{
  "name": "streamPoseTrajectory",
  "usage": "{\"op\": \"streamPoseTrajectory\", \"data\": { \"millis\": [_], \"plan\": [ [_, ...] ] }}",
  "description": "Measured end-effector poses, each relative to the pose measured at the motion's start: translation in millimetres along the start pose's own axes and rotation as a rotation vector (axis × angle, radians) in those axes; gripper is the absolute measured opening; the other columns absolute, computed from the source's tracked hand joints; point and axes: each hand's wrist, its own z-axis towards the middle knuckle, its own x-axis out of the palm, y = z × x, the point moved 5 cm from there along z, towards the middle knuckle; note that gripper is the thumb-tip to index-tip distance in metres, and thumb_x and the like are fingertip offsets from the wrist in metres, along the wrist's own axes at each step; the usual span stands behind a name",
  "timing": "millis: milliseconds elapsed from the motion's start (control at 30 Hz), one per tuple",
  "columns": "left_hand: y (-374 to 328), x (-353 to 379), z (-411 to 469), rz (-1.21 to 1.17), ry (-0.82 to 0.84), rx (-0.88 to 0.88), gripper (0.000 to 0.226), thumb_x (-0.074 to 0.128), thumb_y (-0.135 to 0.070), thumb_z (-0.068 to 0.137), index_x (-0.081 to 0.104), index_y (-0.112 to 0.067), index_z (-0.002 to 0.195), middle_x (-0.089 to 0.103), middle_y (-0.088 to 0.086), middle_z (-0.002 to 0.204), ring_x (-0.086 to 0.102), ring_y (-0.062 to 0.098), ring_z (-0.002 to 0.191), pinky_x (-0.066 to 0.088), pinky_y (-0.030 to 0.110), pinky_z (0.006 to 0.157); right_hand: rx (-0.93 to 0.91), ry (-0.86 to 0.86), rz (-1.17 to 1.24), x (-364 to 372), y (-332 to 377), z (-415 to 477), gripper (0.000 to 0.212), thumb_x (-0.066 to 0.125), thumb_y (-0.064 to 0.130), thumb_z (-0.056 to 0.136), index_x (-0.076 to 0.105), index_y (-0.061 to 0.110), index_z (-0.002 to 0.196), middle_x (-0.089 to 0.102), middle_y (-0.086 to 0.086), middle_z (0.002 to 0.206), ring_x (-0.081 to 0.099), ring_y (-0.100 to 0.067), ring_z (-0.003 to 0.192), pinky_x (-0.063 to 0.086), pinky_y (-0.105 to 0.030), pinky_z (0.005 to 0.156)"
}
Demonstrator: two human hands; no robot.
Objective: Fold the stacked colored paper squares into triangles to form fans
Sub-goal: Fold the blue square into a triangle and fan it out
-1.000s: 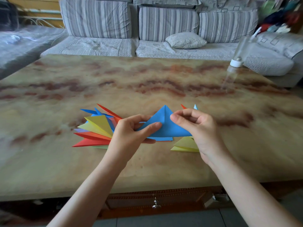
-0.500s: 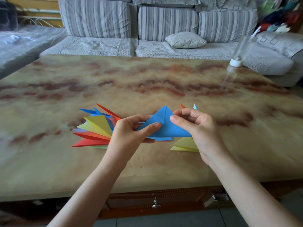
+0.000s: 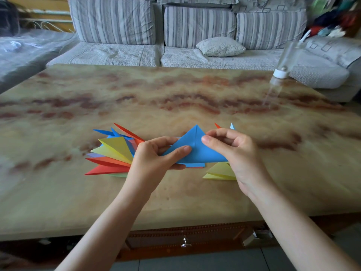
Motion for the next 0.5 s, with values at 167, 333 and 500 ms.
{"op": "streamPoseTrajectory", "data": {
  "millis": [167,333,500],
  "plan": [
    [-0.7,0.3,-0.5,0.001,0.011,-0.002,0.014,0.072,-0.008,0.078,0.072,-0.017,0.089,0.076,-0.003,0.079,0.071,0.008,0.072,0.055,0.018,0.06,0.0,0.003,-0.003,0.5,1.1,-0.2,0.011,0.073,0.012,0.08,0.069,0.019,0.072,0.068,0.002,0.074,0.06,-0.002,0.07,0.042,-0.005,0.065],
    [-0.5,0.6,-0.9,0.004,0.021,-0.024,0.013,0.072,-0.007,0.078,0.071,-0.016,0.088,0.075,-0.004,0.078,0.071,0.009,0.071,0.056,0.019,0.06,0.002,0.005,-0.009,0.8,1.0,-0.6,0.011,0.072,0.011,0.08,0.069,0.019,0.072,0.068,0.003,0.072,0.061,-0.002,0.069,0.042,-0.005,0.065],
    [0.9,2.6,-1.9,0.057,0.057,-0.078,0.019,0.072,-0.011,0.079,0.07,-0.012,0.097,0.076,0.0,0.083,0.072,0.012,0.074,0.057,0.022,0.059,-0.003,0.017,-0.026,2.1,1.0,-1.3,0.011,0.072,0.01,0.08,0.069,0.018,0.073,0.067,0.005,0.07,0.06,-0.002,0.068,0.042,-0.007,0.064]
  ]
}}
